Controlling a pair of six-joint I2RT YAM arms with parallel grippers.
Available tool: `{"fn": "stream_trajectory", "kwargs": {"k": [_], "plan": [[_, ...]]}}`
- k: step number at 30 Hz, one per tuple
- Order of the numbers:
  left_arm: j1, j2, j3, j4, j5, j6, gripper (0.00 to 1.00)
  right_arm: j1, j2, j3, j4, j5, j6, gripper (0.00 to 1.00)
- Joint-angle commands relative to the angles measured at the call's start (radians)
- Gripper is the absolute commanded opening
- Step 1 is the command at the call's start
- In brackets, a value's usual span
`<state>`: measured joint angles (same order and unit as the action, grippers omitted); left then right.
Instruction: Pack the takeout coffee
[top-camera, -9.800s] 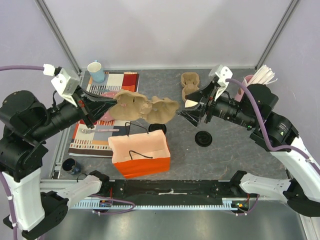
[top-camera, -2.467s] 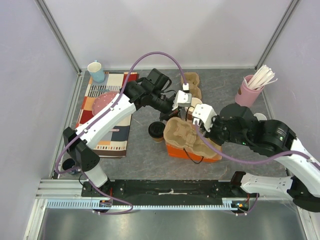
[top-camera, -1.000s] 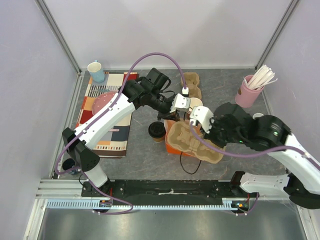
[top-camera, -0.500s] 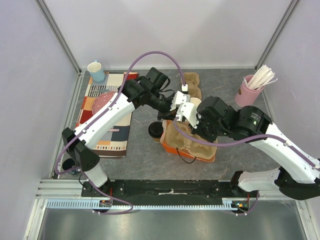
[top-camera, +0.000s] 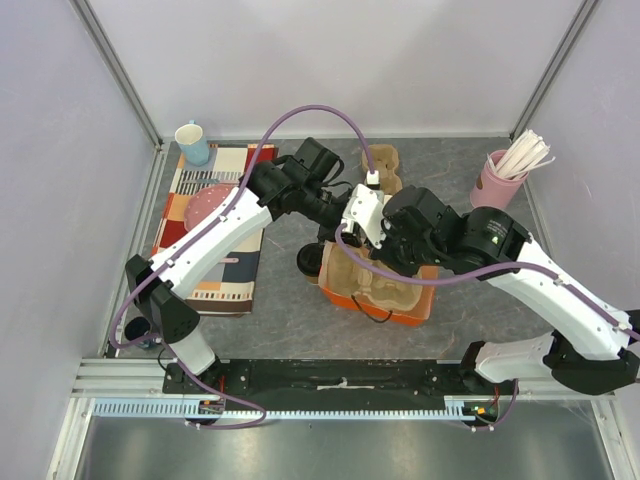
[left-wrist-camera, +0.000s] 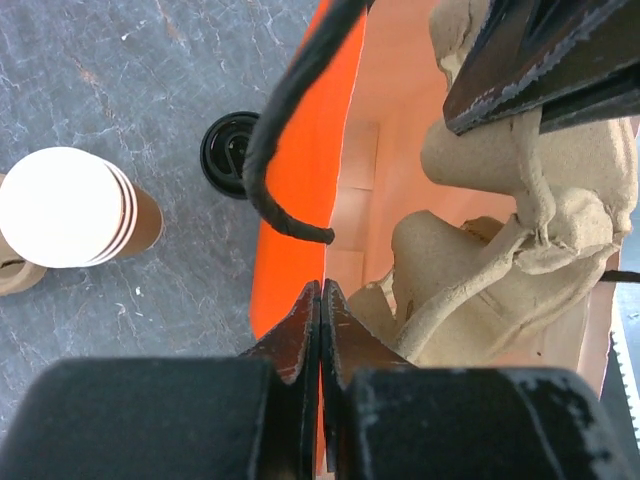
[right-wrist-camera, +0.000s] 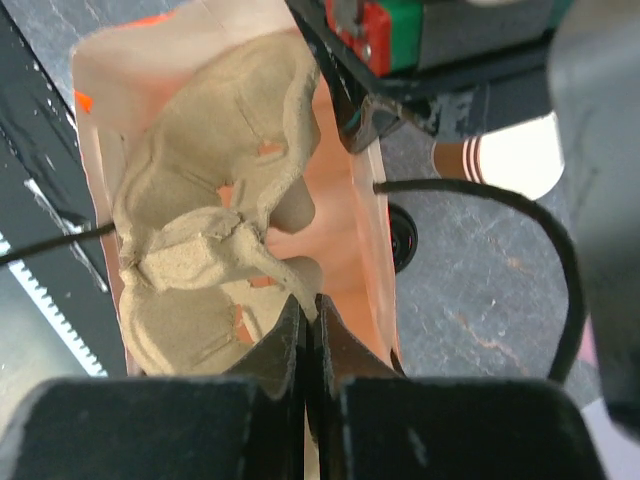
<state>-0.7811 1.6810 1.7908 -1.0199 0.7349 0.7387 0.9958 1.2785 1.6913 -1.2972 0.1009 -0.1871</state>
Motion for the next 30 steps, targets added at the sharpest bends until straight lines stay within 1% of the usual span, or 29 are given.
{"fn": "stream_trajectory", "kwargs": {"k": [1, 6, 11, 17, 21, 25, 28, 30], "plan": [[-0.007, -0.037, -0.005, 0.027, 0.049, -0.042, 0.02, -0.009, -0.022, -0.077, 0.067, 0.019, 0.032, 0.0], [-0.003, -0.052, -0.03, 0.05, 0.014, -0.053, 0.02, -0.022, -0.048, -0.182, 0.068, 0.026, 0.064, 0.0], [0.006, -0.052, -0.022, 0.069, 0.011, -0.065, 0.02, -0.049, -0.059, -0.254, 0.068, 0.011, 0.052, 0.0], [0.026, -0.047, -0.021, 0.076, 0.012, -0.062, 0.02, -0.108, -0.088, -0.252, 0.05, 0.0, 0.026, 0.0], [0.051, -0.043, 0.002, 0.076, 0.037, -0.073, 0.02, -0.109, -0.096, -0.246, 0.026, 0.005, 0.0, 0.0], [0.051, -0.041, 0.01, 0.075, 0.072, -0.087, 0.02, -0.111, -0.119, -0.274, 0.026, -0.021, -0.028, 0.0], [0.051, -0.027, 0.012, 0.075, 0.067, -0.094, 0.02, -0.111, -0.128, -0.291, 0.019, -0.021, -0.043, 0.0], [0.051, -0.023, 0.018, 0.08, 0.07, -0.099, 0.02, -0.109, -0.131, -0.309, 0.01, 0.006, -0.043, 0.0]]}}
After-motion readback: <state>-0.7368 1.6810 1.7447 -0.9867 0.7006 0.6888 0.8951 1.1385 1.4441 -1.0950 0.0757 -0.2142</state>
